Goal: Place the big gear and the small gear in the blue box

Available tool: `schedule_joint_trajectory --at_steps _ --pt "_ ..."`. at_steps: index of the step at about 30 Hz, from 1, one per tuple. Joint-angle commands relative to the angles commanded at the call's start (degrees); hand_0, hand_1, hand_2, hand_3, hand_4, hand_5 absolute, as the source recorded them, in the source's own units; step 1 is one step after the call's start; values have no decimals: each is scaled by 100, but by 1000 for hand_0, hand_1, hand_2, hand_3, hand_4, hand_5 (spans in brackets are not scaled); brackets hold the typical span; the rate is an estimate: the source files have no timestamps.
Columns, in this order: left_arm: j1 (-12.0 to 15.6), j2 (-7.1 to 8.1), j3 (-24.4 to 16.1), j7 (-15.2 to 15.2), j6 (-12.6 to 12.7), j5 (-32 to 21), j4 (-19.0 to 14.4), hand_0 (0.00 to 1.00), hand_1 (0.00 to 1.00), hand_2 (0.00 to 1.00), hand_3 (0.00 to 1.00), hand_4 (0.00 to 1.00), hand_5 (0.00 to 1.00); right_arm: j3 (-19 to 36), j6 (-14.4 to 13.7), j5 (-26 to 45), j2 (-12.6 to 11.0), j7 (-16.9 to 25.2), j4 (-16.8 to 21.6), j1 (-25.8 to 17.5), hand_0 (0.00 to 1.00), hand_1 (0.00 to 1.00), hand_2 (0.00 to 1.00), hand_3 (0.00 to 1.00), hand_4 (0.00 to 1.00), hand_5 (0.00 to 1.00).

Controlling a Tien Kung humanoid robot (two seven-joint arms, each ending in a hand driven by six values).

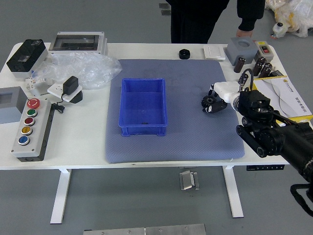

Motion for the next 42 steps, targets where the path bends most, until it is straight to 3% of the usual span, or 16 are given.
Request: schedule_joint_trajectory --at_steps 8,9,14,15,20,21,30,42 --pt "3 -7 -6 1 -2 5 0 850 817 798 821 677 307 -35 -101 -27 37 25 -58 -4 497 439 548 635 791 419" --pt "4 -7 -6 1 -1 4 0 850 817 797 821 678 307 -40 -114 -31 40 29 -62 -5 555 415 503 615 751 382" --pt "2 -8 -11 1 -1 8 0 850 817 797 821 678 307 -63 -208 -50 52 53 -71 -17 555 415 503 615 751 382" --pt "1 -8 -11 1 -1 8 0 850 817 798 821 678 307 -67 -227 -53 54 58 -73 -19 552 385 454 579 785 285" --pt "3 -5 -14 2 -1 13 0 850 817 798 821 678 307 -72 -339 -74 64 87 -75 -31 552 385 454 579 785 285" --pt "4 -5 -14 2 -2 13 0 850 817 798 821 678 306 -70 -360 -79 66 91 -75 -33 523 348 407 541 821 208" --pt "19 -1 -10 7 -3 18 0 850 817 798 821 678 305 -21 -580 -91 69 139 -42 -61 510 329 385 522 826 193" --pt "26 11 -14 9 -4 25 0 850 817 798 821 677 305 150 -666 -144 -47 100 252 -73 498 327 383 519 849 208"
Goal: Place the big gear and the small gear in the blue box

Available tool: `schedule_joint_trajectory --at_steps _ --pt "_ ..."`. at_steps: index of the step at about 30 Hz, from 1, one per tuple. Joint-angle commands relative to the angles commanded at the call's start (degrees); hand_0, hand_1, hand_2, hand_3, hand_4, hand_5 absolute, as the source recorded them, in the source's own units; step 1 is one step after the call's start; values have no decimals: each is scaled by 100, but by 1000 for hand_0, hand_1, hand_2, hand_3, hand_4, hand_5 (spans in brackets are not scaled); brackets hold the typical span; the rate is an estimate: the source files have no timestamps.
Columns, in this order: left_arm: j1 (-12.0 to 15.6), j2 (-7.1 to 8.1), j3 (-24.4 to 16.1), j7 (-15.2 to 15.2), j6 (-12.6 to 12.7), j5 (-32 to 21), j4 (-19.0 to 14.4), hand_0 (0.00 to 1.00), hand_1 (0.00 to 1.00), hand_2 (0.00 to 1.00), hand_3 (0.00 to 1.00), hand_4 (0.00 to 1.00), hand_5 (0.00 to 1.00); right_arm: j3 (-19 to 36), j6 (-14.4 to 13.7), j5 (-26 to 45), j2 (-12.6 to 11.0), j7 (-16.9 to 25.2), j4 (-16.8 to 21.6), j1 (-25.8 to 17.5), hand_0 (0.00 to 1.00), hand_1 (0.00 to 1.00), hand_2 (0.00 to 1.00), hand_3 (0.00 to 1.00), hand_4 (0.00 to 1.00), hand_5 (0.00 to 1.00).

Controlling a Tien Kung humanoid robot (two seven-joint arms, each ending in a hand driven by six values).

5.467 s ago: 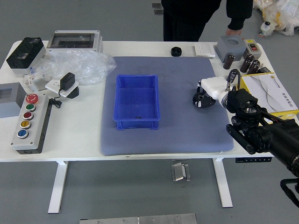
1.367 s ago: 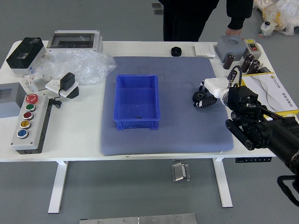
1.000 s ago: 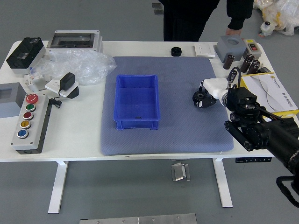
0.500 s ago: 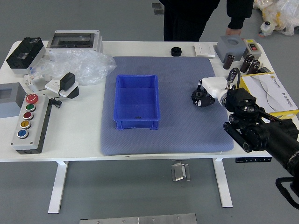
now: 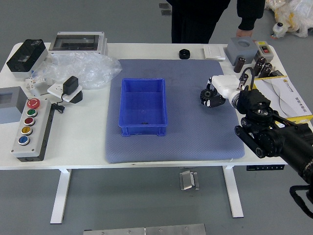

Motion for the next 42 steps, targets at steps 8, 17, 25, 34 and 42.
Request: schedule_joint_trajectory --at_steps 8,17,25,34,42 --pt "18 10 -6 0 0 -8 0 850 817 799 821 677 304 189 -32 -119 -114 -63 358 -7 498 329 384 523 839 183" --pt "19 15 -24 -4 0 -10 0 850 817 799 821 677 305 308 -48 -294 -204 -152 904 -36 501 330 387 528 821 151" --pt "27 20 -44 -4 -4 -8 0 850 817 799 821 677 304 304 -31 -440 -259 -293 1679 -53 501 331 387 529 822 151" --pt "45 22 -62 5 -10 5 0 850 817 798 821 676 303 150 22 -508 -147 -436 2493 -67 502 331 387 528 822 151" --pt "43 17 -53 12 -19 31 0 850 817 798 822 676 302 -79 39 -492 225 -496 2693 -6 502 332 387 528 823 152"
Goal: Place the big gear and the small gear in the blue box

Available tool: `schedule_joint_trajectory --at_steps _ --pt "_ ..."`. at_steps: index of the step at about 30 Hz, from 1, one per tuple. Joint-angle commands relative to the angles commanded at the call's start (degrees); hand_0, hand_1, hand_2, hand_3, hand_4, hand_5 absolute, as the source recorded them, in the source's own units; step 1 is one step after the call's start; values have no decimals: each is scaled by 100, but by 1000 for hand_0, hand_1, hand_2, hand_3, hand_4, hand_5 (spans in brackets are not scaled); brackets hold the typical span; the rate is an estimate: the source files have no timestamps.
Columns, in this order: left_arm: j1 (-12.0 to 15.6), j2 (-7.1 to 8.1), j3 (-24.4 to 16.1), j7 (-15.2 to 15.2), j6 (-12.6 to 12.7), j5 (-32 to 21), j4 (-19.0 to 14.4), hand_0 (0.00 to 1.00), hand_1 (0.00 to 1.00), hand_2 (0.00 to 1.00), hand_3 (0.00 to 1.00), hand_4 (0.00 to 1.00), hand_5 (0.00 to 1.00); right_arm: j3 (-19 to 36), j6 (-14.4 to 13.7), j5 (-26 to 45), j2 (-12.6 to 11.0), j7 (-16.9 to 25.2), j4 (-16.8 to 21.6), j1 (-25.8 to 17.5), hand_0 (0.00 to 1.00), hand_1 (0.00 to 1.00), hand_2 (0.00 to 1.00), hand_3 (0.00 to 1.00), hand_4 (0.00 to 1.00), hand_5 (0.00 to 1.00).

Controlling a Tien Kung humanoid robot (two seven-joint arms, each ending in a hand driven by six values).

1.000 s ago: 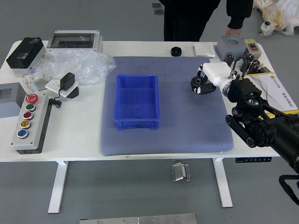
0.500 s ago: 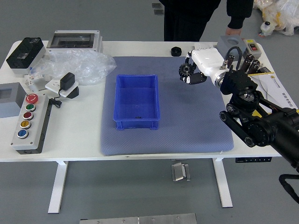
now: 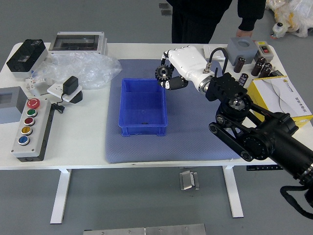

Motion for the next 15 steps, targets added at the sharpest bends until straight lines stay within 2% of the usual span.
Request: schedule_joint_trajectory --at_steps 8,9,14,15 --pt "3 7 46 6 -1 10 0 850 817 798 821 675 303 -186 -35 107 425 8 -181 -5 510 335 391 535 828 143" --pt "3 5 50 7 -2 12 0 851 818 798 821 675 303 -209 -30 127 467 11 -209 -16 551 384 444 583 832 168" --pt "-4 1 61 7 -6 26 0 851 818 798 821 675 303 -208 128 266 575 30 -351 -62 551 384 444 583 832 168" --pt "-3 1 63 7 -6 27 0 851 818 798 821 675 303 -195 165 290 581 33 -371 -66 492 432 574 710 943 530"
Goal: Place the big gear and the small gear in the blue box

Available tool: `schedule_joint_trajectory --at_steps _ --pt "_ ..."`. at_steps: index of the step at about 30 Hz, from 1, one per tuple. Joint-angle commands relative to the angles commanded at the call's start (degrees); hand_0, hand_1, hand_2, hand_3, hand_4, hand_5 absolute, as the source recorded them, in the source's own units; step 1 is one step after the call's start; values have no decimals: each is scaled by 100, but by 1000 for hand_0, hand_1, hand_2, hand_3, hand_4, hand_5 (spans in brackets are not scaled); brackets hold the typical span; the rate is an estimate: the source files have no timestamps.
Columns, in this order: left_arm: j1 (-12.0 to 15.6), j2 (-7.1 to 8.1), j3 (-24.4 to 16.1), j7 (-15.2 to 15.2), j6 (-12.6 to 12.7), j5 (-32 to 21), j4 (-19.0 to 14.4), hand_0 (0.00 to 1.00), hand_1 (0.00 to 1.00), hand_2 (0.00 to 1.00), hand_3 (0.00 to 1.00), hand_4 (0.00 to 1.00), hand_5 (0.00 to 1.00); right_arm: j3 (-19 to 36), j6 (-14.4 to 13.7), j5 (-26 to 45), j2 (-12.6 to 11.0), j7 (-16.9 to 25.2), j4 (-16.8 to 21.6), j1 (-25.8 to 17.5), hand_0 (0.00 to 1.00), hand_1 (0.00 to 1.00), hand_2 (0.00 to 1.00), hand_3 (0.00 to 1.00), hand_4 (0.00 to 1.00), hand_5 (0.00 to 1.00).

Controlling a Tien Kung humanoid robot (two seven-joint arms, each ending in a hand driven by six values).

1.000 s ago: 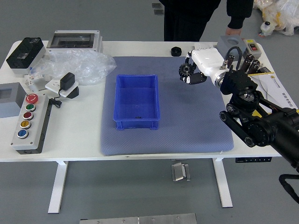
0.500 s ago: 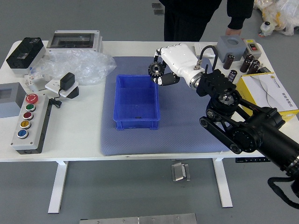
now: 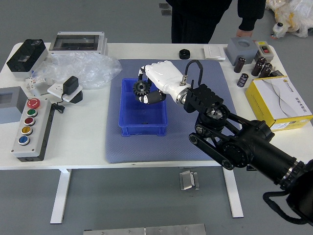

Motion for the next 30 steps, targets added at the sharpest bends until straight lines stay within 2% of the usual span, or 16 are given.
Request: schedule_joint_trajectory --at_steps 5,6,17,18,23,26,29,30 --pt "10 -2 15 6 0 -2 0 851 818 798 821 675 303 110 244 138 14 24 -82 -11 492 432 574 710 943 530" --pt "12 -3 17 7 0 -2 0 850 818 798 821 675 304 124 275 154 16 26 -88 -12 548 508 692 841 998 671" --pt "12 1 20 7 -1 9 0 850 817 798 822 674 304 229 540 236 -36 -49 -41 -20 588 549 735 870 998 671" --pt "12 3 21 6 -1 5 0 850 817 798 821 675 305 278 556 222 -85 -66 7 -32 588 543 713 836 998 705" --pt "18 17 0 -4 5 -16 0 850 817 798 821 675 305 603 592 245 -426 -116 281 -179 588 543 713 836 998 705" --pt "27 28 -29 -10 9 -30 0 850 817 797 822 675 304 958 523 430 -722 -66 502 -421 606 560 697 815 998 681" --pt "32 30 -51 -19 11 -41 0 850 817 797 822 675 304 1274 377 695 -918 102 640 -669 606 560 697 815 998 681" --pt "31 30 -63 -21 11 -41 0 850 817 798 822 675 304 1414 305 836 -985 188 695 -782 675 609 707 785 836 555"
